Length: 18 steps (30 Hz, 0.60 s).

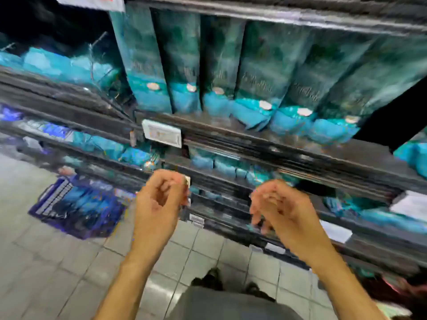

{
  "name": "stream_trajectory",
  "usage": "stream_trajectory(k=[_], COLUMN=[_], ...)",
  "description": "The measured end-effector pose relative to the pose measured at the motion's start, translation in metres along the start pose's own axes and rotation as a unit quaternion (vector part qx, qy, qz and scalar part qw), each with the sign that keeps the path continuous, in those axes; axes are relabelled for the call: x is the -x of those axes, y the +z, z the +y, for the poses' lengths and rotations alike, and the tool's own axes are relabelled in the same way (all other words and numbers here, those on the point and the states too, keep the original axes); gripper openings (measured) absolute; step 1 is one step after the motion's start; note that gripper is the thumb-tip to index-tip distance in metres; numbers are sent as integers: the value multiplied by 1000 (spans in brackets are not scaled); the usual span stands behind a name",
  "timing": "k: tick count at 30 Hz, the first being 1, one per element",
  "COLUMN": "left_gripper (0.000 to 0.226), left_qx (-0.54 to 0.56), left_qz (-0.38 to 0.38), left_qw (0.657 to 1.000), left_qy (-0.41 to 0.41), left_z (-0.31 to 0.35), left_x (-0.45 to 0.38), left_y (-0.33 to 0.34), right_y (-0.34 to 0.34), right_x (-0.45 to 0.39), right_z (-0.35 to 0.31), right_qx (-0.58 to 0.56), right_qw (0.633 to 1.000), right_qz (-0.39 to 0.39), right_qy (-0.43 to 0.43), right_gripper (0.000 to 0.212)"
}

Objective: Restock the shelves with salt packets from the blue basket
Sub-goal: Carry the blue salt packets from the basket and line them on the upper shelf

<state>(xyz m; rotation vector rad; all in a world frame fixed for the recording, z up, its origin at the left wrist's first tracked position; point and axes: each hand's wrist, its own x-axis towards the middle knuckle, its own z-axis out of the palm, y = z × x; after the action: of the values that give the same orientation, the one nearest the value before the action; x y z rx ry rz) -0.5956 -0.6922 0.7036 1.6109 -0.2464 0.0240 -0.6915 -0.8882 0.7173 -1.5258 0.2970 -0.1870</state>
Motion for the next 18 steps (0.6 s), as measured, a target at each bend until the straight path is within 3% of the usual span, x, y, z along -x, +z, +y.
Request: stream_trajectory(k=[2,6,9,12,13,18], left_gripper=[28,20,21,21,21,18], left_qx=[-15,-8,-36,-38,-39,-50], left_qz=[3,55,97,134,146,218], left_qw=[998,982,972,961,958,934], left_qy=[-67,-179,-210,-238,-243,-279], left_z=[-36,-86,-102,-107,-107,-108], left_x=[23,70,96,118,126,169], left_y=[-11,-31,-37,-40,-41,-50], right_y=[3,-1,-3,-3,-3,10], right_x=[10,40,58,66,67,63], right_z=[35,98,125,141,147,164], right_qx=[35,107,135,134,138,169], right_qw=[999,990,982,976,974,945], right_qz=[-2,-40,-77,-96,-107,-235], right_qy=[35,81,107,140,143,151], right_gripper=[9,22,21,6,13,12])
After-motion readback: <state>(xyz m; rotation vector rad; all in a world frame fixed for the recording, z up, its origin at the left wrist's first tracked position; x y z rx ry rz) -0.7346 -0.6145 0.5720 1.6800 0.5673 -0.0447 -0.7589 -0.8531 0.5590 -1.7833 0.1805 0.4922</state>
